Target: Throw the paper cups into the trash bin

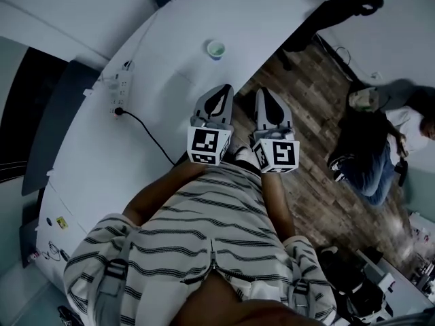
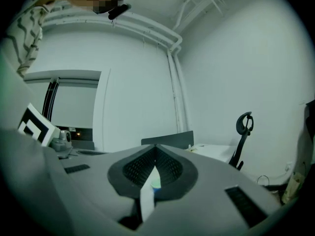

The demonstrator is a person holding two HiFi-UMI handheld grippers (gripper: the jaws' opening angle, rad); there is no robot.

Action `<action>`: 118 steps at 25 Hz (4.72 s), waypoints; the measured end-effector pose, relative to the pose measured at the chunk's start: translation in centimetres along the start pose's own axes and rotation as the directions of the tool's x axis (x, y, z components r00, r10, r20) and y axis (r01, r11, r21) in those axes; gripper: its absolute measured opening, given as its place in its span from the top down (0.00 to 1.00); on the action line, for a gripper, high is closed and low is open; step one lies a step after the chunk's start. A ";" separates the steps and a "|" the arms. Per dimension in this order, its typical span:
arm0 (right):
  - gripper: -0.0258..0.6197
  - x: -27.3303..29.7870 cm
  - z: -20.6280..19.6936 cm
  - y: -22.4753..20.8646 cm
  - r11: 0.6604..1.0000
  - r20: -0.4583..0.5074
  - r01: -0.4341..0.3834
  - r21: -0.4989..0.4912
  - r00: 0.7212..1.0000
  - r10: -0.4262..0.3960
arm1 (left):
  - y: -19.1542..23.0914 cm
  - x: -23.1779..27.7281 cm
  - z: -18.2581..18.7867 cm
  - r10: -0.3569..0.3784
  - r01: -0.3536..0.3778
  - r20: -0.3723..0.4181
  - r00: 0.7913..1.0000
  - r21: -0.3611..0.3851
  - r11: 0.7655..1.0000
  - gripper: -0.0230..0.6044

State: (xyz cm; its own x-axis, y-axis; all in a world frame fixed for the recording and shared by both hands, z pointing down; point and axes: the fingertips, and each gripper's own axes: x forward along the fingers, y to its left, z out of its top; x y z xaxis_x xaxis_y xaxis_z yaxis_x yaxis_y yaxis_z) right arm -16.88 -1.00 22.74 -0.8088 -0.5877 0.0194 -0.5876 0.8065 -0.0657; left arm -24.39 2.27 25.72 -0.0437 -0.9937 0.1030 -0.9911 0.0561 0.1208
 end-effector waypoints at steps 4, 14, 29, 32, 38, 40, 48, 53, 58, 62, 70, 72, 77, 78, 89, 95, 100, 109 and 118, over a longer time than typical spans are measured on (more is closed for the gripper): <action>0.94 0.9 -0.4 -0.9 1.000 -0.017 -0.018 0.012 1.000 0.018 | 0.8 1.0 0.2 0.044 -0.044 0.006 0.999 -0.006 0.999 0.92; 0.94 1.9 -2.5 -2.6 0.999 -0.088 -0.032 -0.002 0.996 0.032 | 2.8 3.7 -2.8 0.121 -0.121 -0.027 0.992 -0.021 0.992 0.92; 0.94 2.5 -5.2 -3.8 1.000 -0.148 -0.014 -0.008 0.989 0.013 | 7.5 7.7 -8.0 0.211 -0.213 -0.085 0.974 -0.015 0.977 0.92; 0.94 2.6 -6.0 -3.7 1.000 -0.157 -0.023 0.016 0.987 0.026 | 8.3 8.3 -9.3 0.222 -0.225 -0.100 0.970 -0.021 0.974 0.92; 0.94 3.0 -7.7 -3.7 0.999 -0.180 -0.025 0.022 0.983 0.028 | 9.6 9.4 -12.1 0.240 -0.245 -0.132 0.962 -0.024 0.969 0.92; 0.94 3.2 -8.1 -3.6 0.999 -0.186 -0.030 0.023 0.982 0.033 | 10.0 9.9 -13.0 0.240 -0.246 -0.141 0.960 -0.022 0.969 0.92; 0.94 3.7 -10.0 -3.4 0.999 -0.227 -0.040 0.034 0.973 0.046 | 12.2 11.9 -16.7 0.286 -0.293 -0.203 0.936 -0.002 0.956 0.77; 0.94 4.0 -11.5 -3.6 0.999 -0.245 -0.024 0.047 0.969 0.035 | 13.6 13.3 -18.8 0.301 -0.305 -0.229 0.926 0.018 0.952 0.70; 0.94 4.4 -12.2 -3.3 0.999 -0.260 -0.024 0.045 0.965 0.035 | 14.3 14.5 -20.4 0.298 -0.300 -0.245 0.923 0.029 0.953 0.62; 0.94 4.8 -12.7 -3.2 0.999 -0.266 -0.018 0.049 0.963 0.031 | 14.9 15.3 -21.2 0.292 -0.291 -0.243 0.925 0.043 0.956 0.57; 0.94 5.4 -14.0 -2.4 0.999 -0.284 -0.015 0.046 0.958 0.027 | 15.9 16.9 -22.5 0.279 -0.272 -0.238 0.930 0.062 0.960 0.51; 0.94 5.6 -14.4 -2.1 0.999 -0.289 -0.018 0.045 0.957 0.030 | 16.3 17.4 -22.9 0.277 -0.268 -0.239 0.931 0.070 0.961 0.50; 0.94 5.5 -15.0 -1.8 0.999 -0.309 -0.019 0.039 0.951 0.030 | 17.1 18.5 -23.4 0.280 -0.269 -0.236 0.931 0.077 0.960 0.49; 0.94 5.5 -15.1 -1.9 0.999 -0.310 -0.019 0.036 0.950 0.029 | 17.3 18.8 -23.3 0.281 -0.271 -0.231 0.931 0.076 0.960 0.49; 0.94 5.3 -15.5 -2.8 0.999 -0.319 0.012 0.034 0.948 -0.001 | 18.2 21.3 -23.0 0.267 -0.255 -0.247 0.932 0.081 0.964 0.49; 0.94 5.3 -15.1 -3.3 0.999 -0.309 0.028 0.032 0.951 -0.017 | 18.2 21.3 -21.9 0.262 -0.251 -0.235 0.936 0.076 0.965 0.50; 0.94 5.1 -14.3 -3.6 0.999 -0.292 0.040 0.032 0.956 -0.029 | 17.6 20.8 -20.7 0.253 -0.245 -0.229 0.940 0.066 0.967 0.51; 0.94 3.7 -12.8 -4.9 0.994 -0.263 0.097 0.047 0.961 -0.081 | 14.8 19.6 -17.2 0.213 -0.203 -0.206 0.955 0.066 0.977 0.51; 0.94 1.9 -10.4 -6.1 0.990 -0.225 0.128 0.057 0.968 -0.112 | 11.5 18.3 -13.0 0.180 -0.176 -0.175 0.968 0.040 0.984 0.51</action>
State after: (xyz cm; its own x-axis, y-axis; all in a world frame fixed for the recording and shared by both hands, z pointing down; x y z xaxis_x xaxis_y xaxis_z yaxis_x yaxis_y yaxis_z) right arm -15.10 -6.38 33.51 -0.7219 -0.6449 0.2510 -0.6842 0.7194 -0.1197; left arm -34.97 -13.96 41.84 -0.1988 -0.9350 0.2938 -0.9722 0.2260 0.0616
